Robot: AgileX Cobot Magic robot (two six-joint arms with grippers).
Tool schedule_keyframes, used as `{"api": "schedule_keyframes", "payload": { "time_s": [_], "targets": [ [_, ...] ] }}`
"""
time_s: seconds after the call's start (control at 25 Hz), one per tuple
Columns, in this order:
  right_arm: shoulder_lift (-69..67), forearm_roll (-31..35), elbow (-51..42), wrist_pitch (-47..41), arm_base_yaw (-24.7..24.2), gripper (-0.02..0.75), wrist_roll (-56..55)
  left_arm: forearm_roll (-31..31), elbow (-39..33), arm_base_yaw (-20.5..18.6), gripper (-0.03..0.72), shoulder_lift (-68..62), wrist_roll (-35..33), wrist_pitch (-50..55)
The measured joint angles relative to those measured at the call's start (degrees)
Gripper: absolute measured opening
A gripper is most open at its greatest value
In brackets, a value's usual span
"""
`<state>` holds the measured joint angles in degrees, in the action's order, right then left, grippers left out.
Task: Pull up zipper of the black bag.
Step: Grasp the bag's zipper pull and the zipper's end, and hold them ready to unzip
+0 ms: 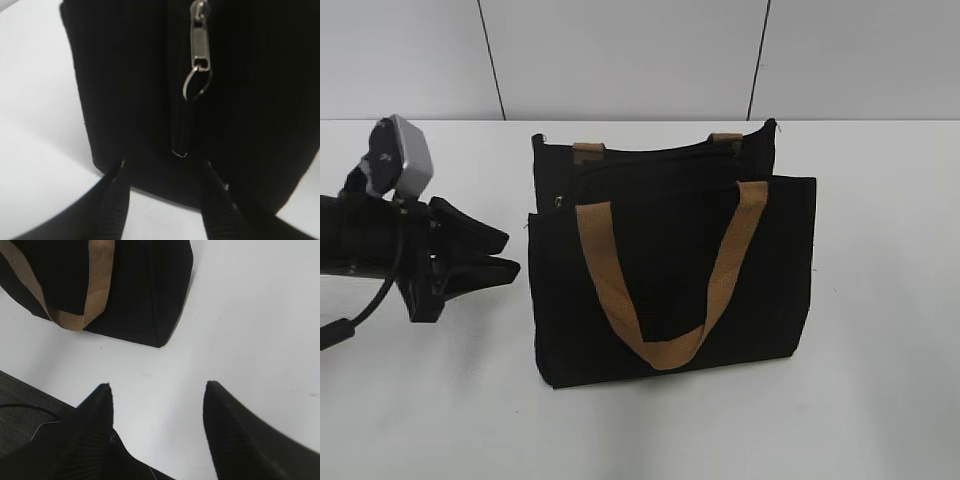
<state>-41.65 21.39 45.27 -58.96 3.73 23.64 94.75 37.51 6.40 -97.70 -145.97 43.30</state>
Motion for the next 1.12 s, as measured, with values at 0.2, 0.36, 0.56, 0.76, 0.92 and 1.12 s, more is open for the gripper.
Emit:
{"api": "schedule_keyframes", "payload": {
  "time_s": [0.2, 0.36, 0.56, 0.76, 0.92, 1.12],
  "targets": [
    [0.0, 0.0, 0.0, 0.1, 0.0, 0.444, 0.0, 0.7, 4.1, 2.5, 0.359, -5.2, -0.2, 0.2],
    [0.0, 0.0, 0.0, 0.1, 0.0, 0.444, 0.0, 0.8, 4.9, 4.3, 0.368, -7.6, -0.2, 0.8],
    [0.0, 0.0, 0.0, 0.1, 0.0, 0.444, 0.1, 2.0, 5.4, 5.4, 0.37, -10.3, -1.0, 0.8],
    [0.0, 0.0, 0.0, 0.1, 0.0, 0.444, 0.1, 3.9, 6.5, 6.3, 0.37, -10.8, -1.6, 0.7],
    [0.0, 0.0, 0.0, 0.1, 0.0, 0.444, 0.1, 4.1, 6.6, 6.4, 0.37, -10.8, -1.7, 0.6],
    [0.0, 0.0, 0.0, 0.1, 0.0, 0.444, 0.1, 4.5, 6.6, 7.7, 0.37, -10.8, -1.7, -0.6]
  ]
}}
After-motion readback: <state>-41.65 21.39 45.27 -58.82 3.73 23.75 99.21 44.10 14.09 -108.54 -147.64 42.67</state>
